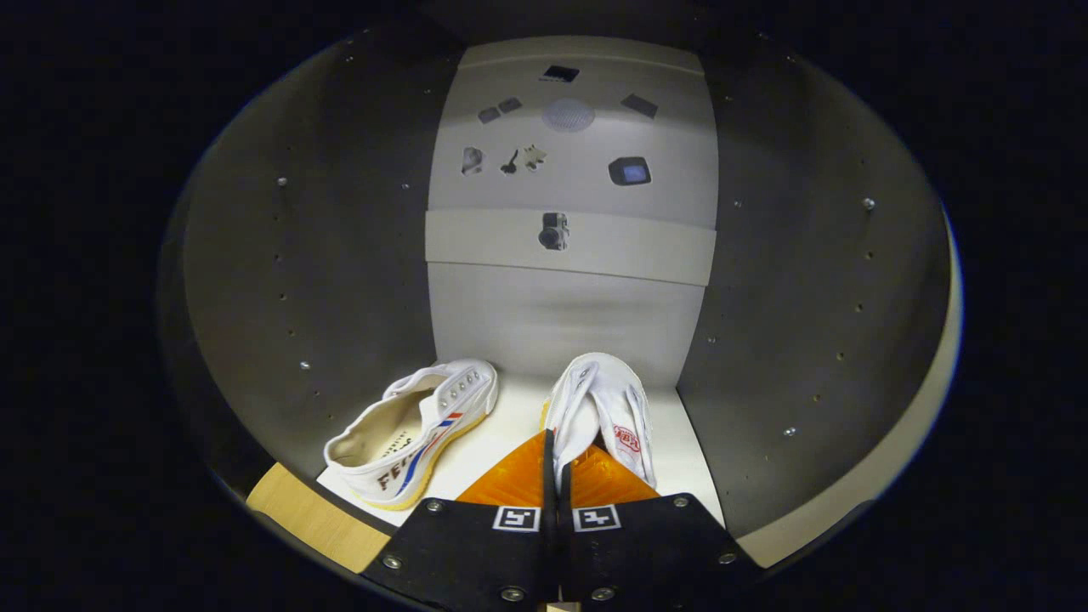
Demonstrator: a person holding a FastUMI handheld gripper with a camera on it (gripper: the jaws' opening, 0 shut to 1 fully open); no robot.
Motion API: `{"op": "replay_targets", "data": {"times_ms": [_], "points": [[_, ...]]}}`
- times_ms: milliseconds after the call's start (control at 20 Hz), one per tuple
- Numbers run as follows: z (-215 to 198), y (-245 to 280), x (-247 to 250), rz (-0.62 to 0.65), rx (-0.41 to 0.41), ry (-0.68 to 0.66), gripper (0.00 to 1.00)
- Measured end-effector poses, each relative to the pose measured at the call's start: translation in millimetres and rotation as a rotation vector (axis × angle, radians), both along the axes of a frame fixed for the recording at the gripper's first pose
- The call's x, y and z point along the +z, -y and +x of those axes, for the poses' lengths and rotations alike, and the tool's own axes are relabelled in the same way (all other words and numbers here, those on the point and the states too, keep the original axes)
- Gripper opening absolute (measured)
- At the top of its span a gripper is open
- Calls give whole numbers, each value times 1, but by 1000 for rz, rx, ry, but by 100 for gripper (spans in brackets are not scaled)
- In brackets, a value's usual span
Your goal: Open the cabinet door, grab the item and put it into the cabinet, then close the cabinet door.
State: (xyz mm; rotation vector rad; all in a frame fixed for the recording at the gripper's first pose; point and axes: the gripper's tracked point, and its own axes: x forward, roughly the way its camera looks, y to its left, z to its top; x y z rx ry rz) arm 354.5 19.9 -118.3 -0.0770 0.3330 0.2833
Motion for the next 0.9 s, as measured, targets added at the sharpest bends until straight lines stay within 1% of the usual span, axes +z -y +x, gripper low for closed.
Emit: {"op": "replay_targets", "data": {"times_ms": [100,200,300,400,500,700,900], "points": [[14,0,-12,-20,-8,-26,0],[23,-3,-20,-15,-13,-44,0],[25,-9,-25,10,-7,-68,0],[26,-10,-26,27,-18,-74,0],[24,-11,-27,51,-28,-87,6],[14,-9,-21,22,-52,-68,9],[-3,-8,-4,56,-64,-40,16]]}}
